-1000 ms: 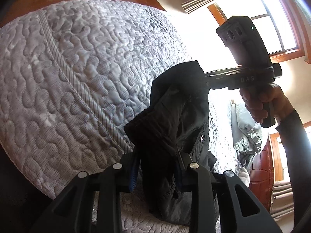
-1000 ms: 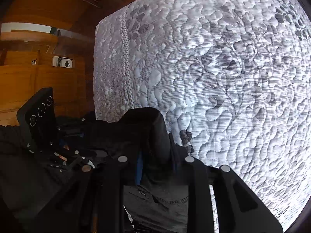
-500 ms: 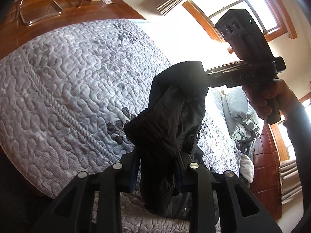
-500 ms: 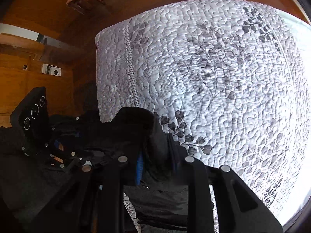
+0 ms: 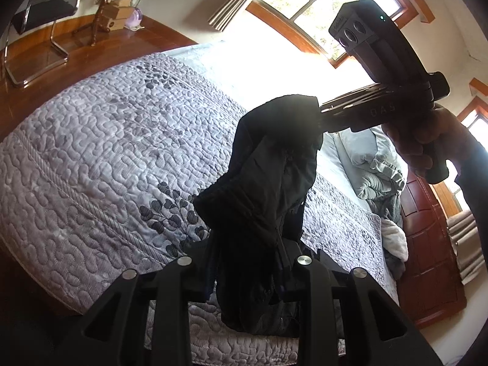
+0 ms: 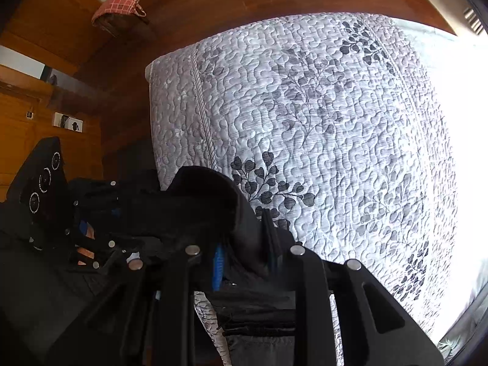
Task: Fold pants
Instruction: 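Carry the lifted pants over onto themselves with both grippers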
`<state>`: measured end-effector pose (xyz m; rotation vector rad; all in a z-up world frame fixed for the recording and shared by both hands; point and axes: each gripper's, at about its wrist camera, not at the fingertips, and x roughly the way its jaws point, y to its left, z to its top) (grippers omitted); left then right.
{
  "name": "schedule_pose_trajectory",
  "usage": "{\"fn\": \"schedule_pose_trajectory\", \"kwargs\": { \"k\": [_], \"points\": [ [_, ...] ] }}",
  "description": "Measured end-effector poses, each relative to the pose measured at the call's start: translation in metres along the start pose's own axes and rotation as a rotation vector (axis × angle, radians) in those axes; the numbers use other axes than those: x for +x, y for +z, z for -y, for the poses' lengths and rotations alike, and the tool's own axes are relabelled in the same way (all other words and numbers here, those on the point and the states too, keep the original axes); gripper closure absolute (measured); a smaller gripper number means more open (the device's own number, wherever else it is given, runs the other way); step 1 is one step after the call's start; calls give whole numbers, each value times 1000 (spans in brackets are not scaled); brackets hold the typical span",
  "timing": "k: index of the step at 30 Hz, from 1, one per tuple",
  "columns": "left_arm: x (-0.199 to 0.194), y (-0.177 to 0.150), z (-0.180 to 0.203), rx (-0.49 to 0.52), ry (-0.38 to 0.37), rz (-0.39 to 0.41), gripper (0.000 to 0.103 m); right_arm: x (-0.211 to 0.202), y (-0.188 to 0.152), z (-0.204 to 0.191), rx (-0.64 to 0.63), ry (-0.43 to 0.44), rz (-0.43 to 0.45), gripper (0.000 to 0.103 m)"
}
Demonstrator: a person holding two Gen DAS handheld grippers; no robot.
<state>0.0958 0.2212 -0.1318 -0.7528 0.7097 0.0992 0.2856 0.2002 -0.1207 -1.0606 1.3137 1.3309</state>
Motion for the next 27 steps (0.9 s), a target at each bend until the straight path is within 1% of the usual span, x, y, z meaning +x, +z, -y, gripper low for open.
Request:
{"fn": "schedule_pose_trajectory", "kwargs": {
  "k": [12,20,27],
  "points": [
    [-9,-4,68,142,-26,17,73,-49,-66,0,72,-59,85,82],
    [-8,-12,112,222,-50,12,73,-70,-112,4,120,-89,127,82],
    [1,-25,151,288,-78,-10,74,-84,-156,15,172,-111,160,82]
  ]
}}
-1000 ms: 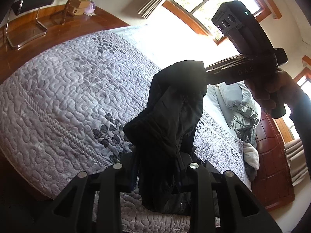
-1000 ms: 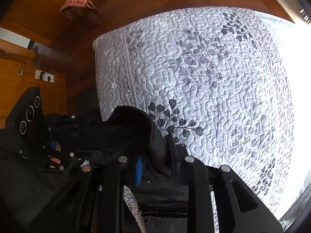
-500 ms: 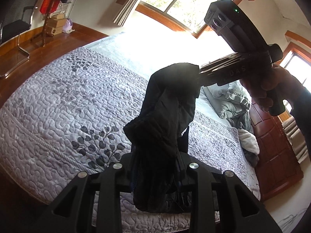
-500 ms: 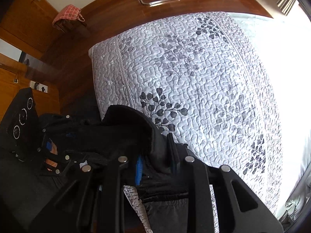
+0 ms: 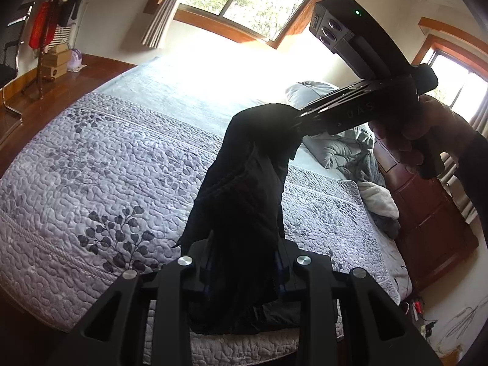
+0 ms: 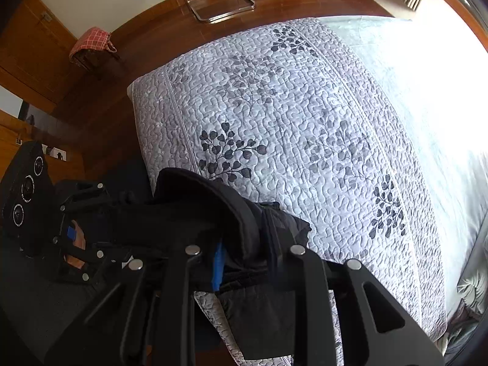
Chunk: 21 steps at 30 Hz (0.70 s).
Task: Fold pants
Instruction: 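Carry the lifted pants over onto themselves with both grippers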
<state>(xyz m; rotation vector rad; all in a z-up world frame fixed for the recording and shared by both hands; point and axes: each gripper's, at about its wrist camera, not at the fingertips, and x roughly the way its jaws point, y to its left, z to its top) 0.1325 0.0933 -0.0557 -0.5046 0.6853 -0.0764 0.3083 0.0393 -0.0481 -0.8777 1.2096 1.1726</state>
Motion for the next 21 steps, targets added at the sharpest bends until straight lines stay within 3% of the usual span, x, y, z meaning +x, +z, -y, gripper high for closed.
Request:
{"fn": "schedule_pose_trajectory", "kwargs": {
  "k": [21],
  "points": [
    [42,-24,102,152,-68,-77,74,-31,-118,47,147,-15,72,83]
  ]
}}
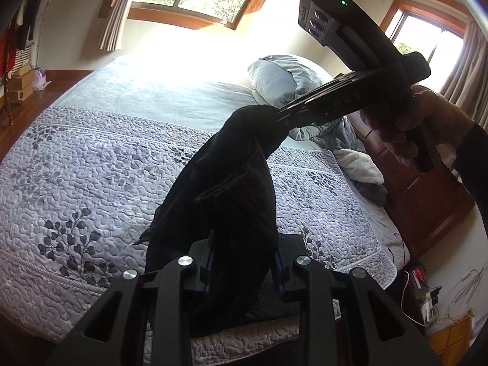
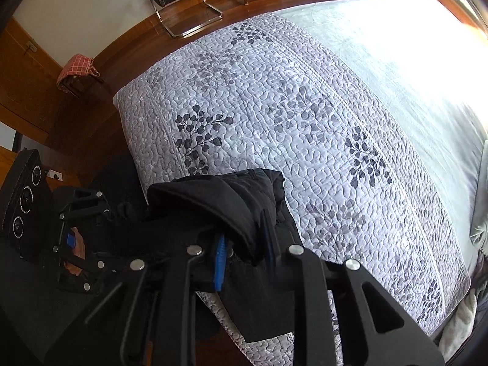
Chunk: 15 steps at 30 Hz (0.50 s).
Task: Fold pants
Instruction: 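Carry the lifted pants over onto themselves with both grippers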
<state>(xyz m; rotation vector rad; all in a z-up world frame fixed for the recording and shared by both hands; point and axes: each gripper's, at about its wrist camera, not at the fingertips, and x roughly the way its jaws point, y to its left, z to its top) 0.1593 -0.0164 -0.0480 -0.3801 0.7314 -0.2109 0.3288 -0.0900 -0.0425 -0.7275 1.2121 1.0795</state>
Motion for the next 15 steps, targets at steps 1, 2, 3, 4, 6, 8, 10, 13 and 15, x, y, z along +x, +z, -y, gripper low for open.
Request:
{"fn": "schedule_pose_trajectory", "kwargs": {
  "k": [1,2,3,4,6,8,10,13,15],
  "points": [
    [3,-1,5,7,-2,-4,74,-1,-5,3,7,1,2,83],
    [5,-2,10,14,-5,-8,74,-1,-11,5,14,1,4,83],
    [8,-3,14,20,-7,-13,74,-2,-16,8,20,1,5,83],
    [10,-5,18,27,-9,-17,74,-2,-21,10,26,1,7,83],
    [15,-7,27,40,-13,-25,74,-4,-31,15,37,2,10,83],
    [19,-10,35,54,-15,-31,74,-4,-41,20,49,4,14,83],
    [24,-13,41,65,-18,-40,74,-4,-51,24,59,5,18,83],
    [32,-16,51,79,-23,-55,74,-5,-66,33,75,8,26,83],
    [37,-18,58,91,-26,-63,74,-5,-76,39,85,9,29,84]
  ]
}}
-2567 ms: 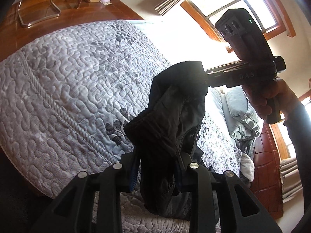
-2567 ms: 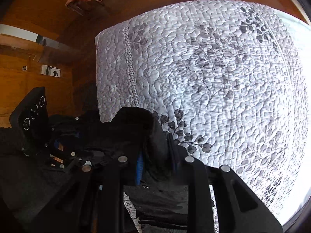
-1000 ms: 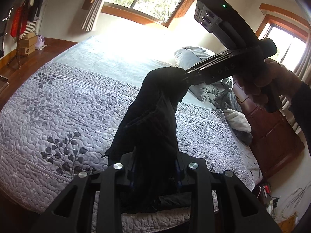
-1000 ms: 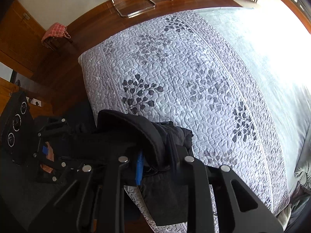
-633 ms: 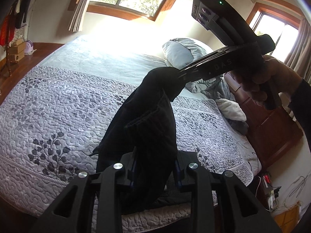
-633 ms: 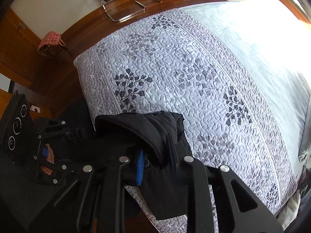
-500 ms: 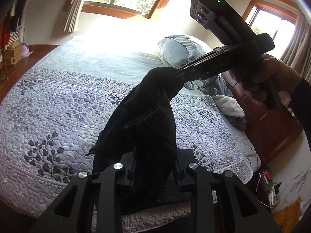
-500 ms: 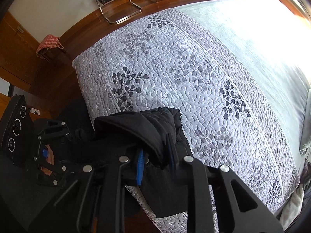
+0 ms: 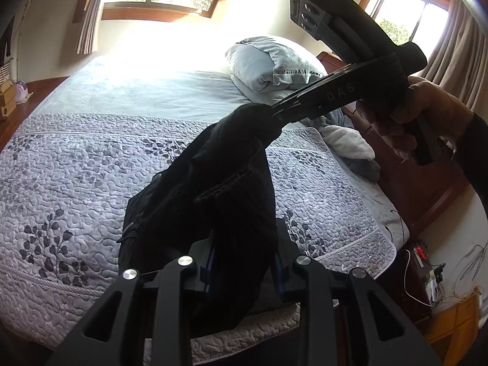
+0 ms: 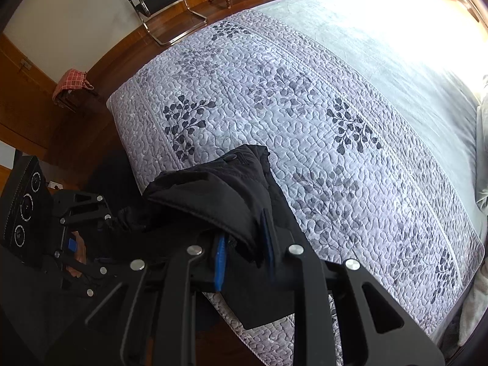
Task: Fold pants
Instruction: 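Carry the lifted pants over onto themselves with both grippers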
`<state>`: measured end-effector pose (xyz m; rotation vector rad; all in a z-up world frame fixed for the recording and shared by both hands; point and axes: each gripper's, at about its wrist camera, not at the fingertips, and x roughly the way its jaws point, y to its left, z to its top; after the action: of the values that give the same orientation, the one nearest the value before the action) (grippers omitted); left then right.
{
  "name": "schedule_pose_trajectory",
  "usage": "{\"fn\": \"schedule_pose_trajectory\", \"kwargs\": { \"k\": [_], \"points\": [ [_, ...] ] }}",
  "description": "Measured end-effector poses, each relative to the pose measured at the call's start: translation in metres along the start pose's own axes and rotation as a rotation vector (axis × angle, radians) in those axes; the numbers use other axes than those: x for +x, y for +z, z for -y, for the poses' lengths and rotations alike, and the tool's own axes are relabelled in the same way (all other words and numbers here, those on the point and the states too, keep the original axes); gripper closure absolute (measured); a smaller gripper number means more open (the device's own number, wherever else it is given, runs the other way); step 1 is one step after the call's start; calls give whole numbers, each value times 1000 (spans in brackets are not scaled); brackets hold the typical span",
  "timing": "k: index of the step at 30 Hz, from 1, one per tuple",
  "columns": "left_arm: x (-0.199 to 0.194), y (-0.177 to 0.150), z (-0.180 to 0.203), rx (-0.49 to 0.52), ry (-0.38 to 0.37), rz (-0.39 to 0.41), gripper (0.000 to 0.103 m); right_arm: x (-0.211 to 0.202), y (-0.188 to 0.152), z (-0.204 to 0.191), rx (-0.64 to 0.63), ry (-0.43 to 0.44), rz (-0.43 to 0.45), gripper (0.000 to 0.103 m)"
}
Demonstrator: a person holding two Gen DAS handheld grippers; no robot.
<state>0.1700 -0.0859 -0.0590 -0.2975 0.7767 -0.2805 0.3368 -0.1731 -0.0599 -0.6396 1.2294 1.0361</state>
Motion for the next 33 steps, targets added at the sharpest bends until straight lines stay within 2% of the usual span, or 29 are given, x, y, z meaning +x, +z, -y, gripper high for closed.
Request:
{"fn": "schedule_pose_trajectory", "kwargs": {
  "k": [11,33],
  "points": [
    [33,-10,38,62,-23,-60,74,4,-53,32,22,-15,17,87],
    [105,-35,89,151,-44,-186,74,38,-126,81,6,-49,16,90]
  ]
}}
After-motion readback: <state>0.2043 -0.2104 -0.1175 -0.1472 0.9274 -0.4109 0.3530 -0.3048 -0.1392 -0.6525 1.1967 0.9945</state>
